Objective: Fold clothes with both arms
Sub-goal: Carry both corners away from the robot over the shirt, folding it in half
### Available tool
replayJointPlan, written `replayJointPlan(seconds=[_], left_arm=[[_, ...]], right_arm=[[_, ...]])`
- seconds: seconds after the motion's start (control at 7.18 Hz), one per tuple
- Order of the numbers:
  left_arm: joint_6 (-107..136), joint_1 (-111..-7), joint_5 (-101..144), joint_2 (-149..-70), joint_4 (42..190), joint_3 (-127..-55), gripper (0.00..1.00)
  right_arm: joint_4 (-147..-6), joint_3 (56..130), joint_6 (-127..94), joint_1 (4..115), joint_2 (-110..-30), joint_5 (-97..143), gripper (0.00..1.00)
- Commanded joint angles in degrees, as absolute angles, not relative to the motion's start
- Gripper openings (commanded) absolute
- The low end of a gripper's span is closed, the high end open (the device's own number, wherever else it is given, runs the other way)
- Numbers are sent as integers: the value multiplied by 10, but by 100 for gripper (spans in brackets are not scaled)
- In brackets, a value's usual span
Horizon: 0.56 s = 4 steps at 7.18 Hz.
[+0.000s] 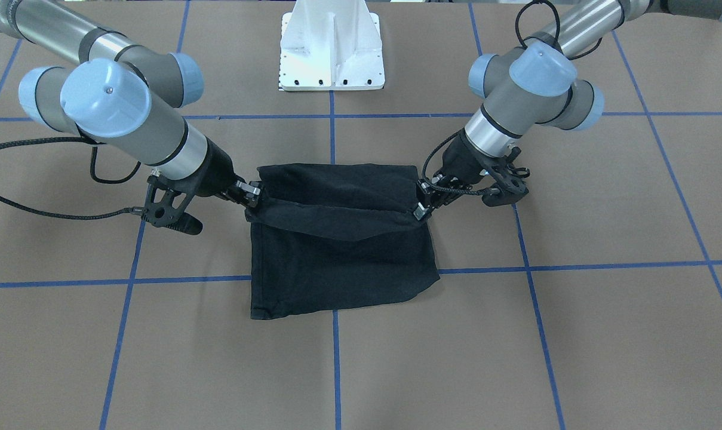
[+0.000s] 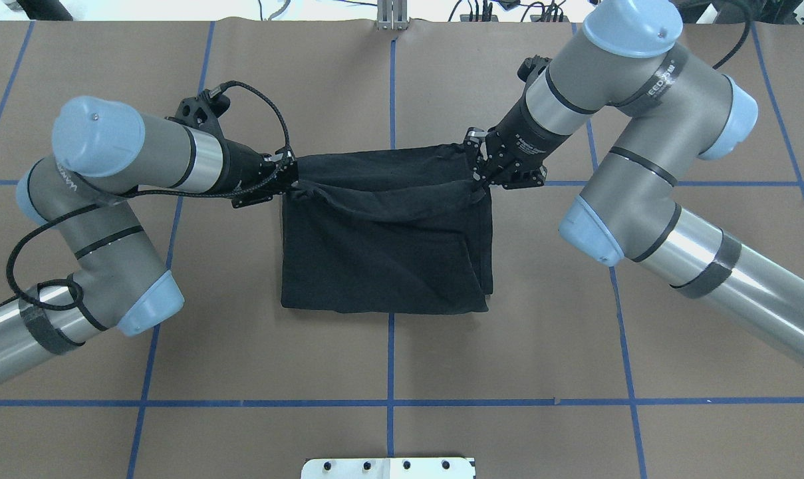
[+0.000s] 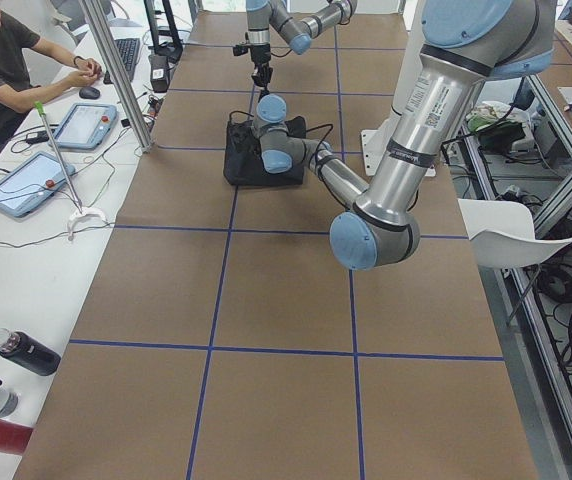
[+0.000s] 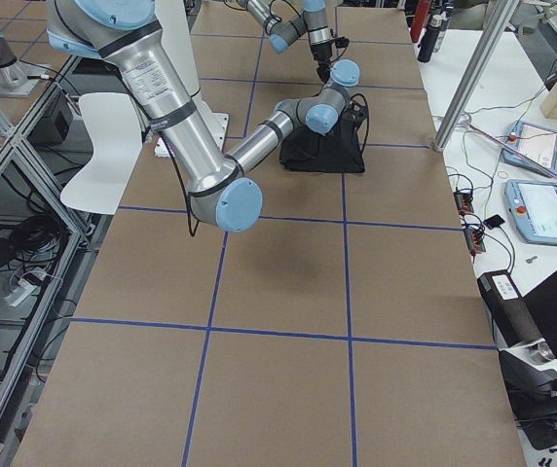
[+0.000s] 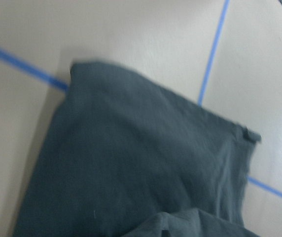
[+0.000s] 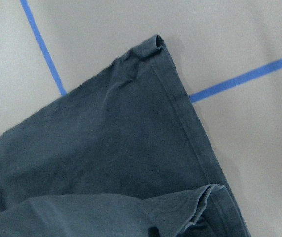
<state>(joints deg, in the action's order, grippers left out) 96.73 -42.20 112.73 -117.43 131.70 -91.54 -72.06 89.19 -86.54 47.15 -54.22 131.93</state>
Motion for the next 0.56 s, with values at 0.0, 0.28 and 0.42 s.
replayJointPlan(seconds=[0.0, 0.28, 0.42], left_arm=[[967, -433, 1124, -1183, 1351, -861, 0], [971, -433, 1092, -1239, 1356, -789, 0], [971, -433, 1091, -1242, 1366, -776, 0]], right_arm=[[-666, 796, -866, 474, -511, 1277, 0], [-613, 748, -867, 471, -500, 1262, 0], [-612, 730, -867, 470, -488, 1256, 0]])
